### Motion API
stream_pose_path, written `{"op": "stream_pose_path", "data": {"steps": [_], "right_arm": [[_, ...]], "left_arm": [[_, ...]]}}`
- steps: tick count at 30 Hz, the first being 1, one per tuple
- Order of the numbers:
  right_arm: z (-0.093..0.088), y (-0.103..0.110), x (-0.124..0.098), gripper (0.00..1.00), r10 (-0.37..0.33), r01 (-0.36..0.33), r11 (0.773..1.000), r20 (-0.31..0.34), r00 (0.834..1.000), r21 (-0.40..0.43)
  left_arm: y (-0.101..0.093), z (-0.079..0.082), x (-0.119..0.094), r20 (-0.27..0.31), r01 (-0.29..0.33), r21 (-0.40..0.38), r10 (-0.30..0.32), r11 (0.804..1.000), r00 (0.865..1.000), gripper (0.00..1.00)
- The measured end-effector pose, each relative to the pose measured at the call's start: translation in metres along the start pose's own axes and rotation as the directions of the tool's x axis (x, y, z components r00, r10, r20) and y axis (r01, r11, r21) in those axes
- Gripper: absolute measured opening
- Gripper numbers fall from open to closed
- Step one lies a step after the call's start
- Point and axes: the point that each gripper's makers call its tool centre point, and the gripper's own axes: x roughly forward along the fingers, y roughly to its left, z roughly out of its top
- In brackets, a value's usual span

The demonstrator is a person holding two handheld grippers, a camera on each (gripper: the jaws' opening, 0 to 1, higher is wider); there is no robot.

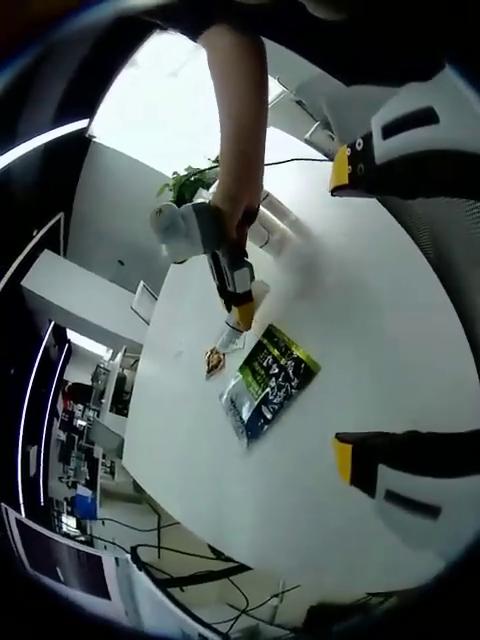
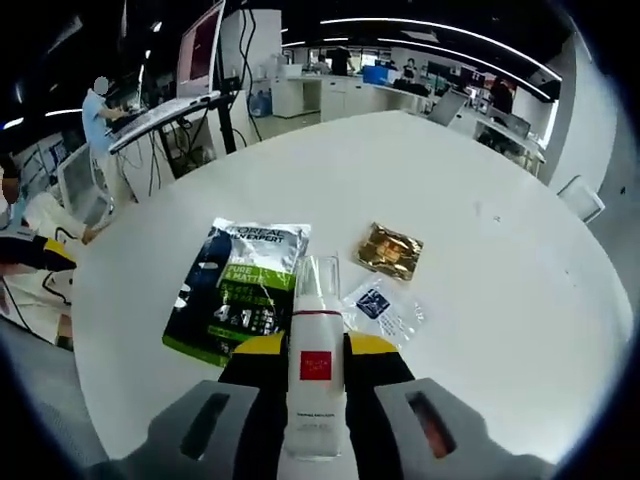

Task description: Arrange the skincare products in the storage area until every visible bottle or jar stands upright without overlapping.

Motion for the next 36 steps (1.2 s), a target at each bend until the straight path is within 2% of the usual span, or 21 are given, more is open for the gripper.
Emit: {"op": "stream_pose_path", "data": {"steps": [8, 10, 14, 22, 26, 31, 36], "right_arm": [[0.018, 0.012, -0.025, 0.2, 0.027, -0.026, 1.0, 0.101, 0.995, -0.013], [0.026, 0.017, -0.033, 0.2, 0.039, -0.032, 0.998, 0.158, 0.987, -0.05], [0.032, 0.03, -0.052, 0.2, 0.062, -0.054, 0.998, 0.209, 0.976, -0.044], [0.036, 0.049, -0.072, 0.2, 0.093, -0.075, 0.994, 0.256, 0.962, -0.081], [0.036, 0.061, -0.081, 0.2, 0.113, -0.087, 0.991, 0.27, 0.956, -0.105], [0.04, 0.076, -0.095, 0.2, 0.132, -0.103, 0.989, 0.314, 0.94, -0.107], [0.044, 0.085, -0.107, 0.2, 0.139, -0.105, 0.988, 0.342, 0.929, -0.115]], "left_arm": [[-0.011, 0.012, 0.001, 0.014, 0.029, 0.015, -0.029, 0.999, 0.999, 0.91], [-0.013, 0.013, 0.001, 0.005, 0.028, 0.021, -0.029, 0.999, 1.0, 0.9], [-0.018, 0.016, -0.002, 0.022, 0.043, 0.01, -0.043, 0.999, 0.999, 0.89], [-0.023, 0.018, -0.005, 0.023, 0.056, 0.002, -0.056, 0.998, 0.998, 0.85], [-0.023, 0.025, -0.008, 0.04, 0.057, -0.009, -0.056, 0.998, 0.998, 0.84], [-0.028, 0.033, -0.01, 0.062, 0.063, -0.01, -0.062, 0.998, 0.996, 0.82], [-0.035, 0.036, -0.009, 0.056, 0.079, -0.002, -0.079, 0.997, 0.995, 0.81]]}}
